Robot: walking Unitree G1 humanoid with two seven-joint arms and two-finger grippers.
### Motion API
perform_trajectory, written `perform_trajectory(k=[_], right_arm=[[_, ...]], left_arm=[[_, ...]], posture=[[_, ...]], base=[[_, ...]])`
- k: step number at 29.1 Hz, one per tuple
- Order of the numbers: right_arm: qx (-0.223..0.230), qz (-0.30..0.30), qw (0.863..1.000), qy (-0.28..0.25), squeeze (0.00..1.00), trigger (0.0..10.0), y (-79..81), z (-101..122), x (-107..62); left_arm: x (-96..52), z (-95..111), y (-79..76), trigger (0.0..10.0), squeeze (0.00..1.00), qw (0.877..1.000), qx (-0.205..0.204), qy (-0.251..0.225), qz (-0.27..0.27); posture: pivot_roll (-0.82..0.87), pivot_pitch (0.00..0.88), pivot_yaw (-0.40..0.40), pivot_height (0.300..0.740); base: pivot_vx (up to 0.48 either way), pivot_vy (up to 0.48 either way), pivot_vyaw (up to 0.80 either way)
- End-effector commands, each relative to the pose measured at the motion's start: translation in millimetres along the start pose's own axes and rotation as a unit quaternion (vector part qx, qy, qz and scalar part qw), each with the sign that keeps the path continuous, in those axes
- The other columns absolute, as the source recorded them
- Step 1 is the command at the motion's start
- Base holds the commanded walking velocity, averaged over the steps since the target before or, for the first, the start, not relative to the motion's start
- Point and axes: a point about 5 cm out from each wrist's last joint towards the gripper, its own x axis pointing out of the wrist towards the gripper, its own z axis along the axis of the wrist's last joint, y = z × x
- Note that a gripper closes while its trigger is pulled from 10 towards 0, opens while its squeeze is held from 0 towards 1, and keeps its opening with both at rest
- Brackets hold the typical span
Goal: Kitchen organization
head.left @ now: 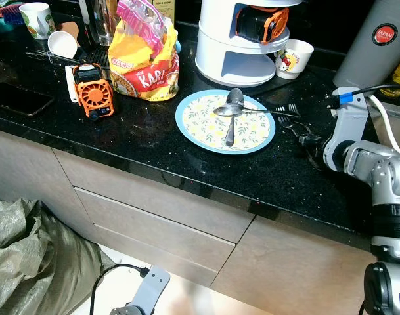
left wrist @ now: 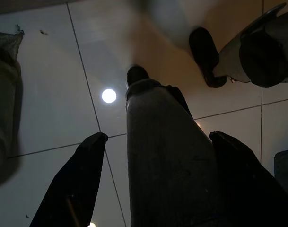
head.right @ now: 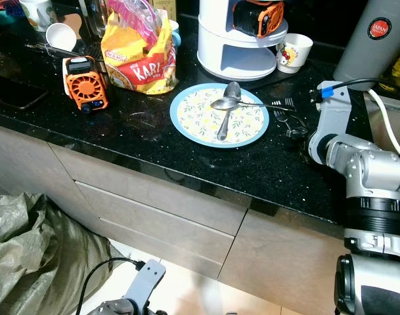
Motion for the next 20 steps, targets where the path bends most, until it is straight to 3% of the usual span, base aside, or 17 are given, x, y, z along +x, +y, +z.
perform_trajectory(k=[1, 12, 20], right_arm=[[-0.004, 0.000, 1.000, -0.017, 0.00, 0.0, 1.4, 5.3, -1.9], [-0.043, -0.058, 0.991, -0.111, 0.00, 0.0, 4.6, 48.4, -16.0], [-0.112, -0.112, 0.982, -0.102, 0.00, 0.0, -2.1, 48.4, -17.2]], left_arm=[[0.1, -14.1, -2.4, 10.0, 0.00, 1.000, 0.000, 0.027, -0.006], [-0.2, -14.1, -1.2, 10.0, 0.00, 1.000, -0.001, 0.028, -0.005], [-0.3, -14.1, -0.9, 10.0, 0.00, 1.000, 0.000, 0.027, -0.006]], posture=[[-0.01, 0.107, -0.052, 0.740], [-0.01, 0.110, -0.044, 0.740], [-0.01, 0.110, -0.043, 0.740]], base=[[0.000, 0.000, 0.00], [0.000, 0.000, 0.00], [0.000, 0.000, 0.00]])
